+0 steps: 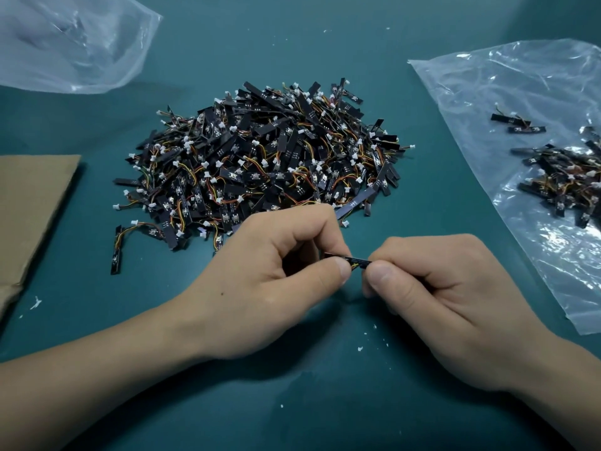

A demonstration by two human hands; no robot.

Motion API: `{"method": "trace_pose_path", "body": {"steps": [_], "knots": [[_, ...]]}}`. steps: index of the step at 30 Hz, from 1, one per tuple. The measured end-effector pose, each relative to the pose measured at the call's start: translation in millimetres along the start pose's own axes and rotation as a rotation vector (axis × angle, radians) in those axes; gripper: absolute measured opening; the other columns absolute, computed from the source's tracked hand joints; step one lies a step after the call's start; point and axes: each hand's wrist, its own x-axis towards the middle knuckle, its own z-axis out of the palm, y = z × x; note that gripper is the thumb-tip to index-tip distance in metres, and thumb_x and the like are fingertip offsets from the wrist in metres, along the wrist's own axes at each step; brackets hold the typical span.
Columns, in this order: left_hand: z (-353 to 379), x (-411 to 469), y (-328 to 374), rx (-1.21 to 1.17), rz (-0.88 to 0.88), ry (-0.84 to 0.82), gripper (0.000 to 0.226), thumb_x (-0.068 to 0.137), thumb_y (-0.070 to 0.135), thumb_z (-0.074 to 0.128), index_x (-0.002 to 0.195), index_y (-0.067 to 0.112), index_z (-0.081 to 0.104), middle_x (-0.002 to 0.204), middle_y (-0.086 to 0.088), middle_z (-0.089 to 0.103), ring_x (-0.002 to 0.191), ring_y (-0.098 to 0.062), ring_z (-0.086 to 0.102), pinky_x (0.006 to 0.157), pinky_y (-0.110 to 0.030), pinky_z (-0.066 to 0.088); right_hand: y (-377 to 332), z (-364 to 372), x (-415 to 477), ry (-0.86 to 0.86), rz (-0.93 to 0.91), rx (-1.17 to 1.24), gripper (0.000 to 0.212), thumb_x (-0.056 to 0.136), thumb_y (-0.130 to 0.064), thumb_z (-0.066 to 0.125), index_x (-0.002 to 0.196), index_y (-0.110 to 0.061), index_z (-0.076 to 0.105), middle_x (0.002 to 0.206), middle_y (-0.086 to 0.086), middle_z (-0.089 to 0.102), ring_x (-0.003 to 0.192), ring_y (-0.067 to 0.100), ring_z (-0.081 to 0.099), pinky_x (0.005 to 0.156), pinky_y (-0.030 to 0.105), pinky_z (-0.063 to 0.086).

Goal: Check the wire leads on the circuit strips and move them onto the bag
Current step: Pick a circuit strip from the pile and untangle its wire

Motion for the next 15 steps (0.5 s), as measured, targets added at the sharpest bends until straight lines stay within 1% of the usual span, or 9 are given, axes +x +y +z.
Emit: {"method": "trace_pose_path", "body": {"steps": [2,5,7,9,13,15], "knots": [[0.8,0.1,0.3,0.041,0.008,0.003,0.011,0.089,0.014,0.065,0.078,0.015,0.062,0.066,-0.006,0.057,0.059,-0.027,0.050,0.053,-0.036,0.041,0.6,-0.3,-0.5,0.003,-0.008,0.008,0.034,0.101,-0.031,0.049,0.074,-0.018,0.065,0.062,-0.008,0.051,0.059,0.010,0.051,0.057,0.024,0.040],[0.9,0.0,0.4,0.059,0.008,0.005,0.011,0.088,0.014,0.065,0.077,0.015,0.062,0.067,-0.004,0.056,0.058,-0.024,0.048,0.053,-0.031,0.039,0.8,0.0,-1.1,0.008,-0.017,-0.016,0.034,0.100,-0.030,0.050,0.074,-0.018,0.066,0.061,-0.011,0.048,0.059,0.006,0.050,0.057,0.019,0.038],[0.8,-0.2,0.0,0.065,0.008,0.007,0.011,0.088,0.015,0.065,0.077,0.015,0.062,0.067,-0.005,0.056,0.059,-0.024,0.048,0.053,-0.030,0.039,0.5,0.6,-1.1,0.007,-0.007,-0.021,0.033,0.100,-0.030,0.049,0.074,-0.019,0.067,0.061,-0.011,0.050,0.059,0.007,0.051,0.056,0.021,0.039],[1.3,-0.4,0.2,0.047,0.002,0.003,0.011,0.089,0.019,0.065,0.079,0.016,0.063,0.067,-0.005,0.056,0.059,-0.025,0.049,0.053,-0.031,0.040,0.3,0.1,-0.8,0.004,0.011,-0.004,0.032,0.099,-0.031,0.048,0.075,-0.020,0.066,0.061,-0.009,0.053,0.059,0.008,0.053,0.056,0.022,0.040],[2.0,-1.0,1.4,0.067,-0.008,-0.010,0.012,0.092,0.025,0.065,0.082,0.019,0.065,0.067,-0.004,0.058,0.059,-0.021,0.050,0.053,-0.031,0.042,0.2,-1.3,-1.1,-0.012,0.059,0.058,0.034,0.098,-0.033,0.045,0.072,-0.021,0.062,0.061,-0.004,0.055,0.058,0.012,0.054,0.054,0.022,0.039],[2.1,-1.2,1.9,0.059,-0.009,-0.016,0.014,0.093,0.026,0.063,0.081,0.018,0.064,0.067,-0.004,0.058,0.058,-0.022,0.050,0.053,-0.031,0.042,-0.1,-1.3,-1.8,-0.020,0.057,0.046,0.034,0.098,-0.034,0.045,0.072,-0.022,0.062,0.062,-0.003,0.056,0.059,0.014,0.056,0.055,0.029,0.043]]}}
